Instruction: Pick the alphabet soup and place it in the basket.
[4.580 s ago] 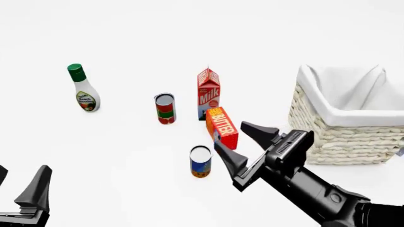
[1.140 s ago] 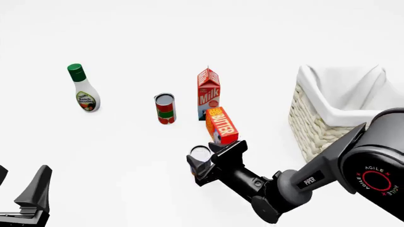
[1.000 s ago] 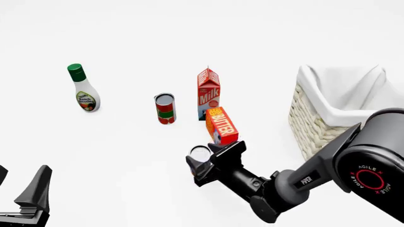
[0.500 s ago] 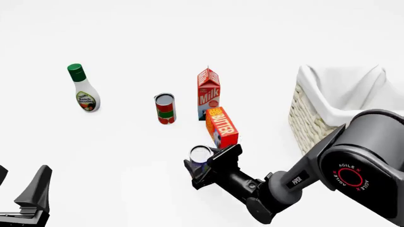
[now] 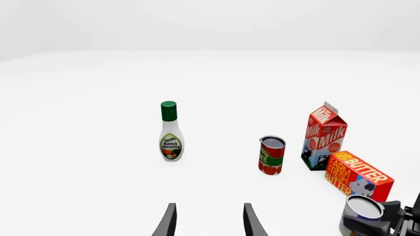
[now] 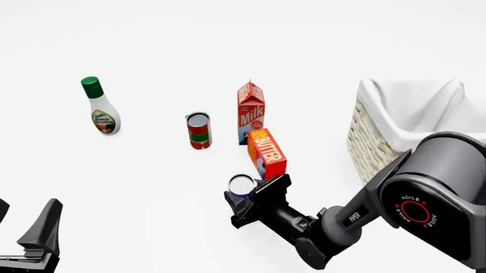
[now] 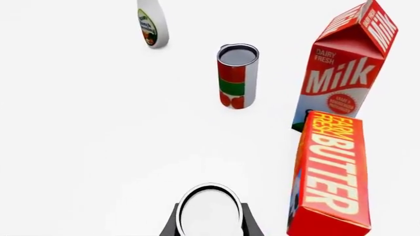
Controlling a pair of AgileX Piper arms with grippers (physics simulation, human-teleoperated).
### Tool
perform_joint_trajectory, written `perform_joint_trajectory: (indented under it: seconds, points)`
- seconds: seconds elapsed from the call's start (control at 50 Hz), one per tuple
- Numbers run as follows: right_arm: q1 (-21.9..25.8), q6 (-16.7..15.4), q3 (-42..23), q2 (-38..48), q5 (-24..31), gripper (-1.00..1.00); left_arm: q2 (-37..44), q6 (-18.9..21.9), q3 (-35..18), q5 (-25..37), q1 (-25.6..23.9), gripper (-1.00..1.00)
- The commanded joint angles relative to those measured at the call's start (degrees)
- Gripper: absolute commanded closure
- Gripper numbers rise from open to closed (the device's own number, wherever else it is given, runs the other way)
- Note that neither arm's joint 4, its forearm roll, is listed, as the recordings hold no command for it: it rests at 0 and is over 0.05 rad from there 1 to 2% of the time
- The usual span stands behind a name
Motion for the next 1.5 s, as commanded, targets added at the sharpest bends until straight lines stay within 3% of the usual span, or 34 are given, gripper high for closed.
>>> perform_joint_trajectory:
  seconds: [0.02,0.28,0.76,1.08,1.24,1.5]
  points:
    - [0.53,1.03,0.61,-0.33,-0.20,1.00,0.00,0.00,0.00,0.00,0.00,-1.00]
    - [1.84,0.85,3.38,-6.54,0.71,1.00,0.00,0.00,0.00,0.00,0.00,-1.00]
    - [3.29,-2.61,11.42,-30.77,7.55,1.00,0.00,0.00,0.00,0.00,0.00,-1.00]
    - [0.92,-4.69,13.35,-46.28,14.96,1.00,0.00,0.00,0.00,0.00,0.00,-1.00]
    - [-0.42,-6.30,11.88,-55.01,21.77,1.00,0.00,0.00,0.00,0.00,0.00,-1.00]
    - [-3.52,-8.03,9.82,-62.75,28.39,1.00,0.00,0.00,0.00,0.00,0.00,-1.00]
